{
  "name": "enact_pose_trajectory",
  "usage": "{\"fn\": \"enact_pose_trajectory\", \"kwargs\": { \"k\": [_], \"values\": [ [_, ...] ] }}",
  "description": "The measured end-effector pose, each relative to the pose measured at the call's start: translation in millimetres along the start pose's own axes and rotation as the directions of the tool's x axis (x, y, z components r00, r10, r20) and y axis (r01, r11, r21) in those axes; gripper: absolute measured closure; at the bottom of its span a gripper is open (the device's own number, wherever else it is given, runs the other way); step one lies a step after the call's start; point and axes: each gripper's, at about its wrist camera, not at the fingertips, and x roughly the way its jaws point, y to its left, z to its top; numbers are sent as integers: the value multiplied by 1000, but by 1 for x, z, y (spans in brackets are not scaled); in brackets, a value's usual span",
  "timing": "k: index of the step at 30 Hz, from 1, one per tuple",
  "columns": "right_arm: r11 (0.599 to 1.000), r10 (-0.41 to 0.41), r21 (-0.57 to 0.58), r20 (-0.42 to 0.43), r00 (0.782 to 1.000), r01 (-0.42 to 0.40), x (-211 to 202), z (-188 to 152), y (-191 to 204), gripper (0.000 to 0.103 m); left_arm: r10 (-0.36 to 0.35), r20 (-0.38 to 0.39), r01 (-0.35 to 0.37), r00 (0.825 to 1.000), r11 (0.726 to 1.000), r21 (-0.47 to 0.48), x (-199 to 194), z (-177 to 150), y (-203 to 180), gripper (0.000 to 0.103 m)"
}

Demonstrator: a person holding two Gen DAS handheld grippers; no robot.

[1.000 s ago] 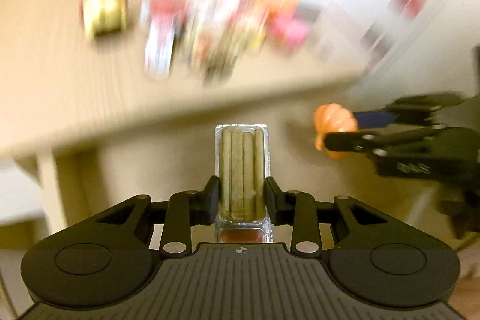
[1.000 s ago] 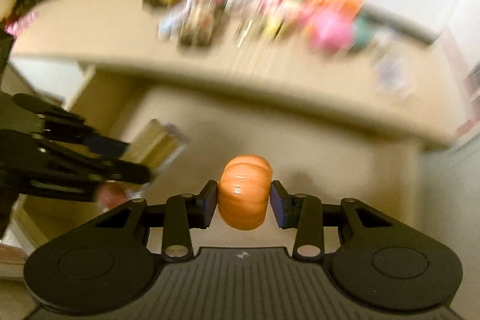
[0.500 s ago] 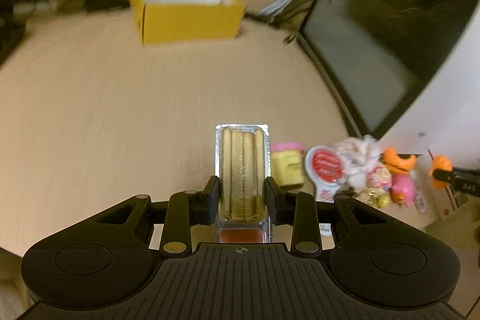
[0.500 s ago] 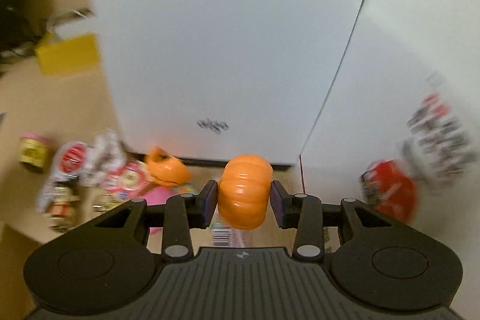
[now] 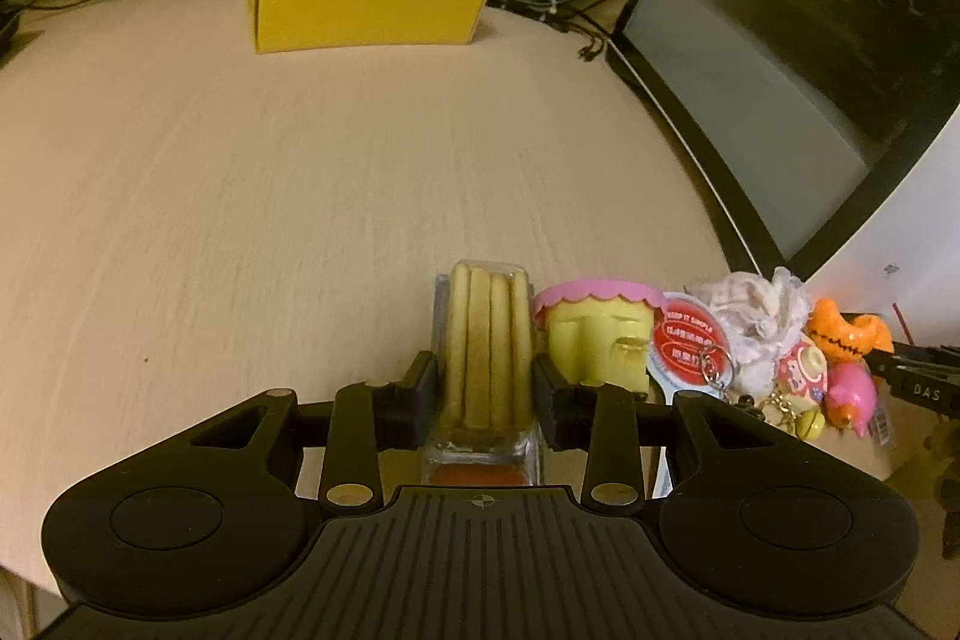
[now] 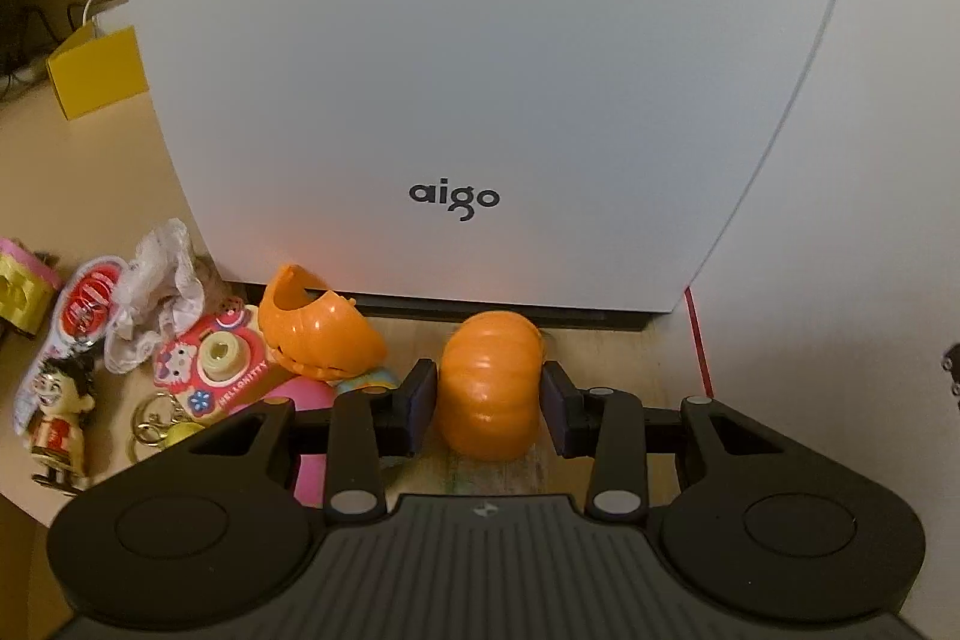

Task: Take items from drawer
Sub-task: 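Open both tools to set the tray and pumpkin on the desktop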

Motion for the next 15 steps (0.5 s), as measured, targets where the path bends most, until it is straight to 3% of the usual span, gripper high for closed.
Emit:
{"fn": "enact_pose_trajectory", "kwargs": {
  "k": [4,9,12,15],
  "values": [
    [1000,-7,-4,-7,1000,7,7,3,-2,62,10,12,-10,1000,999,40,-1,-1,-6,65],
    [1000,-19,9,7,1000,19,8,6,-6,52,-3,121,-4,993,998,65,-23,0,-9,65],
    [1000,-16,24,46,999,15,1,9,-7,44,-11,122,5,992,999,48,-28,0,-7,65],
    [999,-17,37,86,996,14,-7,10,-8,43,13,129,-19,992,999,44,-32,-4,-5,65]
  ]
}}
